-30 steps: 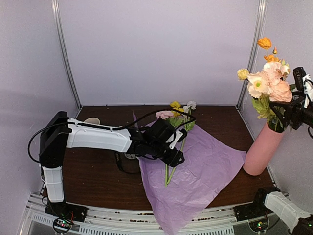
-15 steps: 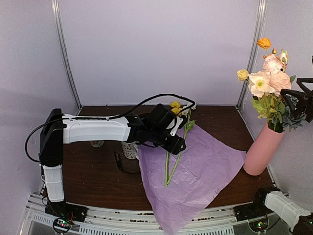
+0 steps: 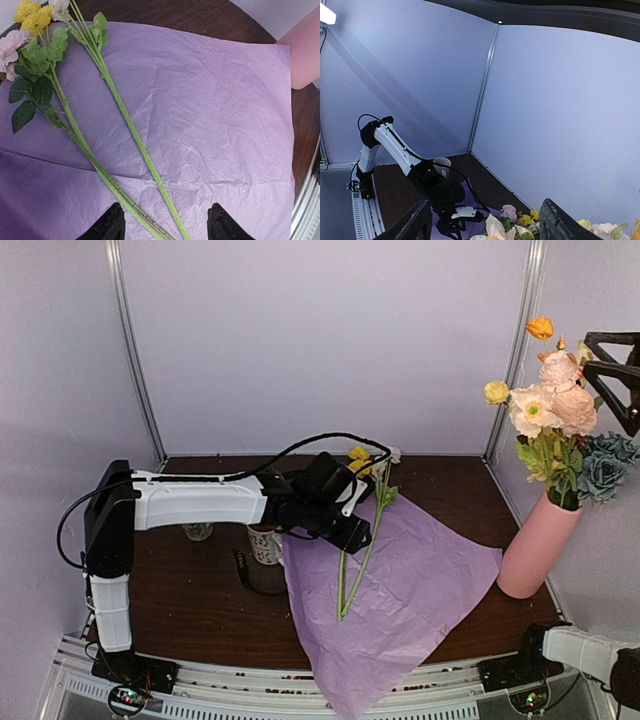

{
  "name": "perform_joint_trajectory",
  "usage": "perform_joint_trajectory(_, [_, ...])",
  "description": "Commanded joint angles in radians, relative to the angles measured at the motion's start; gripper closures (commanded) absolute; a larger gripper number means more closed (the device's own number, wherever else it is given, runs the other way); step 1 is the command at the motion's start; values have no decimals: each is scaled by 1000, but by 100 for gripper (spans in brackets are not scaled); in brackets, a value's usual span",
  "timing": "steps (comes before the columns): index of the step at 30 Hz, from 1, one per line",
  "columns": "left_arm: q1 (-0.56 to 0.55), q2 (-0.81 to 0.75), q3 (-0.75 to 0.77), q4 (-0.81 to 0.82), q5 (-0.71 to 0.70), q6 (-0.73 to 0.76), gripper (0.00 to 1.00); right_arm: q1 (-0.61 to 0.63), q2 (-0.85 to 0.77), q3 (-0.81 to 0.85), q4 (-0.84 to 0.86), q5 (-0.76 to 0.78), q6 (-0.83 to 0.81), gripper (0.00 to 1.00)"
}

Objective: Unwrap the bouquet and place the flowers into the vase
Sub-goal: Pick up the fake flower from the flattened wrapping paper.

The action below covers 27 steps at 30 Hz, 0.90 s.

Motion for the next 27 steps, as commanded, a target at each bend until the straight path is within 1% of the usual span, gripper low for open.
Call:
perform_joint_trajectory(1, [5, 19, 60, -30, -20, -18, 41, 104, 146, 39, 135, -18, 85, 26])
perform_joint_trajectory(3, [6, 30, 84, -55, -30, -21, 41, 228, 198, 89, 101, 85, 33, 27])
perform_joint_trajectory(5, [6, 41, 103, -73, -41, -27, 41, 396, 263, 176, 13, 211, -45, 27])
perform_joint_trajectory(6, [7, 48, 113, -80, -44, -31, 41, 464, 279, 166, 4, 254, -64, 27])
perform_joint_trajectory(8, [8, 57, 125, -88, -54, -38, 42, 584, 298, 115, 15, 327, -104, 27])
perform_joint_trajectory(10, [9, 63, 132, -93, -70, -48, 41, 706, 323, 49, -11, 436, -178, 27])
perform_joint_trajectory(13, [16, 69, 133, -98, -90, -73, 41, 900, 324, -92, 6, 637, -274, 28])
perform_joint_trajectory(15, [19, 76, 131, -99, -89, -78, 42, 1022, 304, -208, 59, 769, -285, 30])
perform_joint_trajectory(17, [23, 83, 126, -100, -88, -81, 42, 1120, 300, -285, 75, 843, -268, 32])
perform_joint_trajectory(19, [29, 91, 121, -100, -82, -81, 42, 1186, 287, -371, 98, 907, -248, 32])
perform_joint_trajectory(21, [36, 101, 117, -100, -71, -81, 42, 1226, 263, -473, 134, 958, -246, 32])
perform_joint_trajectory(23, [43, 120, 122, -103, -50, -82, 44, 1230, 236, -563, 158, 978, -248, 31])
perform_joint_trajectory(27, [67, 167, 157, -150, -68, -127, 47, 1228, 177, -721, 192, 1096, -317, 29])
